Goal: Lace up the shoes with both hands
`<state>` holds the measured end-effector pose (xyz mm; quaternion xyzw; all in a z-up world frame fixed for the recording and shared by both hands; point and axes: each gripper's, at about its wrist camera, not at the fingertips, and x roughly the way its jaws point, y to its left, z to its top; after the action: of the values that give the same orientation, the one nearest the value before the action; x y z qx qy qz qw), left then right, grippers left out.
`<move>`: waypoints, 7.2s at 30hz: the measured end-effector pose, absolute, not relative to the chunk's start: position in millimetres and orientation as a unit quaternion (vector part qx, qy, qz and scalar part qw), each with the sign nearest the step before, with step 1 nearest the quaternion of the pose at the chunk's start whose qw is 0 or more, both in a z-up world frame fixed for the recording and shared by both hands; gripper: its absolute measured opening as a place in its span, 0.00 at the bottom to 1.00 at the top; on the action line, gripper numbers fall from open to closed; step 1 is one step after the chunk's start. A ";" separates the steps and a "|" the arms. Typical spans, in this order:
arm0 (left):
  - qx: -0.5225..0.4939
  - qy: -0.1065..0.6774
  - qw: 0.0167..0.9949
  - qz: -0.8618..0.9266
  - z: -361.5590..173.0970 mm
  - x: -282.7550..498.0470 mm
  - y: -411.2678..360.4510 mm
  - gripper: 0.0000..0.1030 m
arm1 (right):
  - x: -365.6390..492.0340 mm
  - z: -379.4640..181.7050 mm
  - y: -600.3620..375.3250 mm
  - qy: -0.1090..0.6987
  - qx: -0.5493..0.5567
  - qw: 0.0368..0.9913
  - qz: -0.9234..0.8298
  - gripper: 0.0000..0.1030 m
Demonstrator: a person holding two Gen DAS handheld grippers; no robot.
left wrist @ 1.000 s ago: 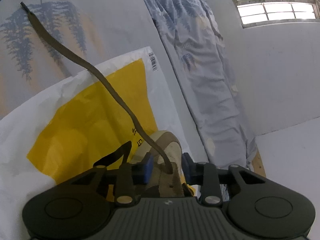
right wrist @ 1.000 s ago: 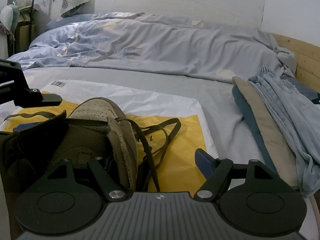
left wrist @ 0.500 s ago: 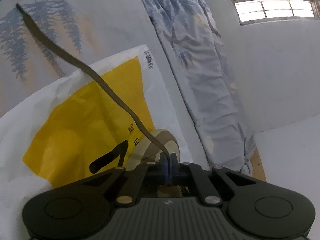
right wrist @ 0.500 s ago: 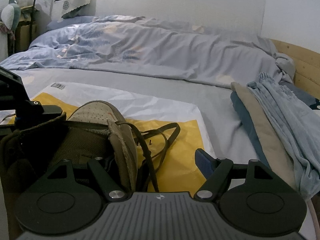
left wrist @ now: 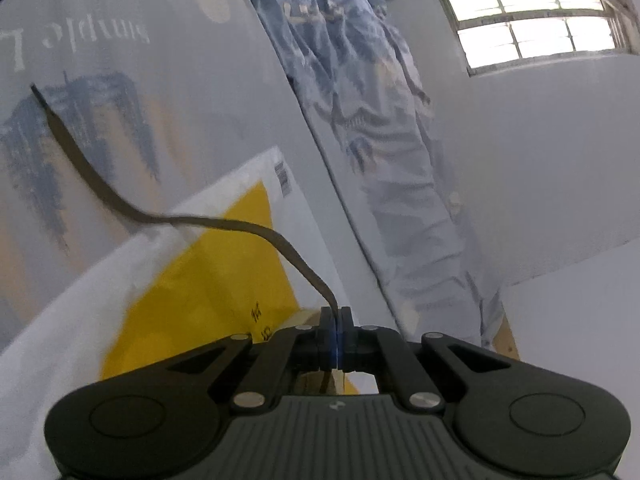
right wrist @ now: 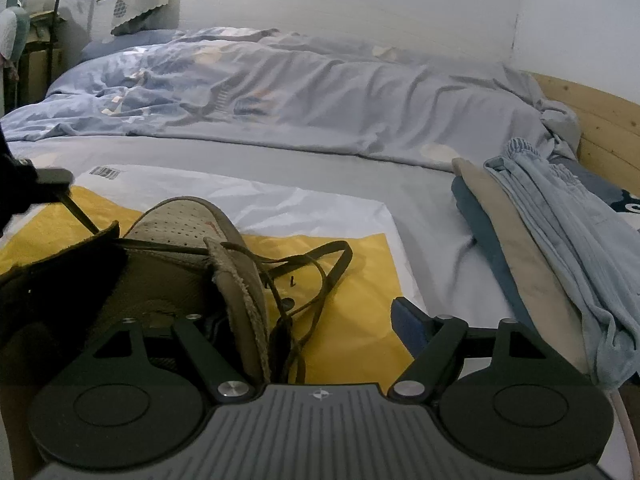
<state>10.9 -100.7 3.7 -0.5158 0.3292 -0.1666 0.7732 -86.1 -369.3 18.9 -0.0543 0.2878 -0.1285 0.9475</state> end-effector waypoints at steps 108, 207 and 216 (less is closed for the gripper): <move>-0.480 0.252 0.840 0.023 36.5 7.1 17.9 0.00 | -170.2 104.0 -580.6 0.064 0.154 0.897 -0.410 0.02; -0.537 0.367 0.750 -0.121 -21.9 4.7 -134.4 0.14 | -96.5 35.1 -378.6 0.284 -0.037 0.958 -0.011 0.46; -0.513 0.365 0.766 -0.131 -16.4 5.4 -138.9 0.00 | -92.3 28.8 -376.0 0.290 -0.039 0.956 -0.019 0.32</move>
<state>5.4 -138.9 -16.4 -0.5134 0.3648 -0.1313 0.7656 -92.3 -376.0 28.8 -0.0393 0.2899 -0.0185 0.9561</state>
